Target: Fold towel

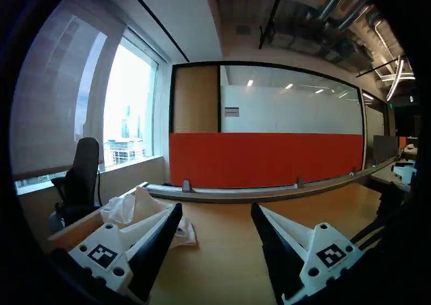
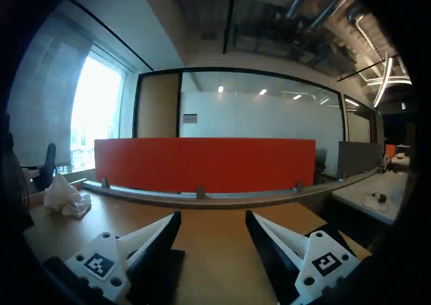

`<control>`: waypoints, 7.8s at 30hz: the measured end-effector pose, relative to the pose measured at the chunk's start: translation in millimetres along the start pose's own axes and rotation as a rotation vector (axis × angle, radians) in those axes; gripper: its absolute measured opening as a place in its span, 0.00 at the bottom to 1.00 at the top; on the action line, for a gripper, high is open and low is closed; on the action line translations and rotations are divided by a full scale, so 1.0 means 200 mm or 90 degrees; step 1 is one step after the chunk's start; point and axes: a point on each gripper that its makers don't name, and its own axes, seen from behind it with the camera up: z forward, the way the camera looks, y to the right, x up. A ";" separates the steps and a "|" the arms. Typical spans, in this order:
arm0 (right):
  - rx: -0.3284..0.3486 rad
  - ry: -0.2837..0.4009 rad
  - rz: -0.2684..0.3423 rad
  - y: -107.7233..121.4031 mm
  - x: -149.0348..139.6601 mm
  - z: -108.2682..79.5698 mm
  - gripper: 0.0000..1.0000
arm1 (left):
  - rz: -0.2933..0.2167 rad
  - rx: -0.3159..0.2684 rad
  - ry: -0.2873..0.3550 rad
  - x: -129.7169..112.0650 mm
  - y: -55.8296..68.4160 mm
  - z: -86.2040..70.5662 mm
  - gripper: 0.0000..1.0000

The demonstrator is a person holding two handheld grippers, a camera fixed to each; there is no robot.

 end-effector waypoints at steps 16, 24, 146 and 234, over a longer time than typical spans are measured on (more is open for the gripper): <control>-0.001 -0.006 -0.008 0.02 0.30 -0.01 0.92 | 0.012 -0.037 -0.022 0.23 0.11 -0.02 0.94; 0.067 -0.033 -0.043 -0.06 0.34 -0.04 0.92 | 0.023 -0.097 -0.060 0.23 0.23 -0.03 0.94; 0.443 -0.520 -0.228 -0.44 -1.47 -0.51 0.84 | 0.195 -0.438 -0.529 -1.49 0.72 -0.45 0.94; 0.449 -0.446 -0.220 -0.42 -0.75 -0.61 0.16 | 0.142 -0.413 -0.532 -0.77 0.81 -0.61 0.17</control>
